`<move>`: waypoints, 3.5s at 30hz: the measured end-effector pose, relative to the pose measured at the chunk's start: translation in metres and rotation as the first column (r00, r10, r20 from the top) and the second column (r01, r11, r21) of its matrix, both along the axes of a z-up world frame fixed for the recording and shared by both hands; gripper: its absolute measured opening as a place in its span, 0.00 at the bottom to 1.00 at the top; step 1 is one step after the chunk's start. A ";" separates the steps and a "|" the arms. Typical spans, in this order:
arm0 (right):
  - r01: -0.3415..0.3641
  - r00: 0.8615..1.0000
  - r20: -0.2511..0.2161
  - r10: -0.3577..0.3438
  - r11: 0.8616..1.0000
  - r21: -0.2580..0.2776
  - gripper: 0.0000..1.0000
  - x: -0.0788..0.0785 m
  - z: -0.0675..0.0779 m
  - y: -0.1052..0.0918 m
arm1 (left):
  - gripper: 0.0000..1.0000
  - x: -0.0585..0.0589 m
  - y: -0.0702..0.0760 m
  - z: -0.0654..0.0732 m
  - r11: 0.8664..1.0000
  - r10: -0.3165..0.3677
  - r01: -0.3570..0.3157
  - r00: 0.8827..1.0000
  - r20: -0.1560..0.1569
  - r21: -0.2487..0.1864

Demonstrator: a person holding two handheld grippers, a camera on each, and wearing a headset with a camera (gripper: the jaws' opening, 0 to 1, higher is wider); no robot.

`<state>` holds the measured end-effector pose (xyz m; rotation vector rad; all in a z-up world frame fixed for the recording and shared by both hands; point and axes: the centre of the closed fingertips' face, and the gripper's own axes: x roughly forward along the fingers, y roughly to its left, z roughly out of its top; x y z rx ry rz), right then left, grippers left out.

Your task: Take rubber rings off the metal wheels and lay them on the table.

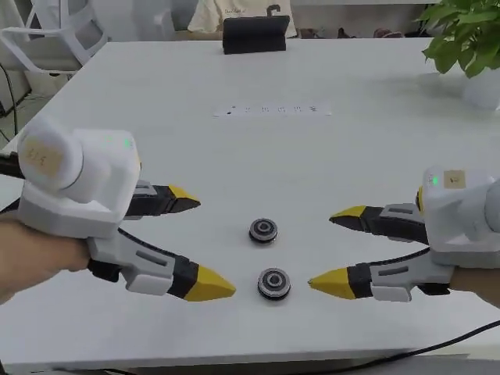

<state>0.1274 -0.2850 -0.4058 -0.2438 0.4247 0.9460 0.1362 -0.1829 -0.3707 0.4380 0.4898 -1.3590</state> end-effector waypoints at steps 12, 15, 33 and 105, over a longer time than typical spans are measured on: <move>-0.024 0.999 -0.036 0.024 1.000 -0.010 0.59 -0.002 -0.016 0.006 | 0.69 -0.001 -0.012 -0.014 0.999 -0.030 0.030 0.999 -0.022 0.016; -0.025 0.999 -0.044 0.025 1.000 -0.003 0.58 0.000 -0.018 0.007 | 0.69 -0.003 -0.016 -0.019 0.999 -0.042 0.043 0.999 -0.029 0.027; -0.059 0.996 -0.064 0.059 0.998 0.010 0.46 0.004 -0.030 0.019 | 0.53 -0.002 -0.031 -0.040 0.995 -0.082 0.085 0.995 -0.064 0.056; -0.093 0.986 -0.139 0.093 0.996 0.007 0.24 -0.003 -0.067 0.037 | 0.07 -0.004 -0.065 -0.090 0.986 -0.120 0.120 0.993 0.001 0.114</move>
